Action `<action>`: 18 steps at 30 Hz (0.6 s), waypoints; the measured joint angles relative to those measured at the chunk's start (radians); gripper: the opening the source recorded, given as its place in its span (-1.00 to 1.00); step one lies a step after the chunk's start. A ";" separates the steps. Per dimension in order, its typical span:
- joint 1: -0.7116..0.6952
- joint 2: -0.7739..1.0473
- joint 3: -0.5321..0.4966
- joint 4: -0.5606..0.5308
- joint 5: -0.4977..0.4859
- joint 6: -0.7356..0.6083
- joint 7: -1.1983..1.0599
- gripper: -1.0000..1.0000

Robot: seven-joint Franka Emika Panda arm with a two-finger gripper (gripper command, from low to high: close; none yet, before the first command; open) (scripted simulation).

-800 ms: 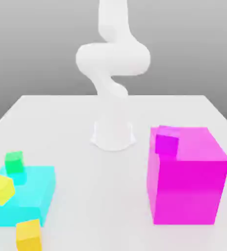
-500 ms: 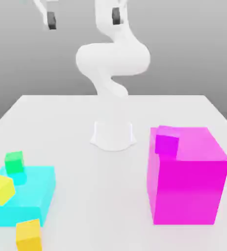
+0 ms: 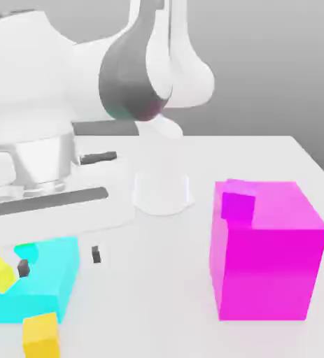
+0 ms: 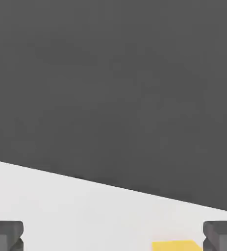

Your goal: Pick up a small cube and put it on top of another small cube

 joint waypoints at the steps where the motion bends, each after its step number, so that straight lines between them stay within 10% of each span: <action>1: -0.008 0.032 -0.002 -0.002 -0.002 0.013 -0.019 0.00; 10: -0.114 0.326 0.052 0.018 0.034 0.188 -0.162 0.00; 11: -0.127 0.349 0.067 0.024 0.048 0.205 -0.173 -1.00; 18: -0.126 0.347 0.066 0.023 0.046 0.201 -0.172 -1.00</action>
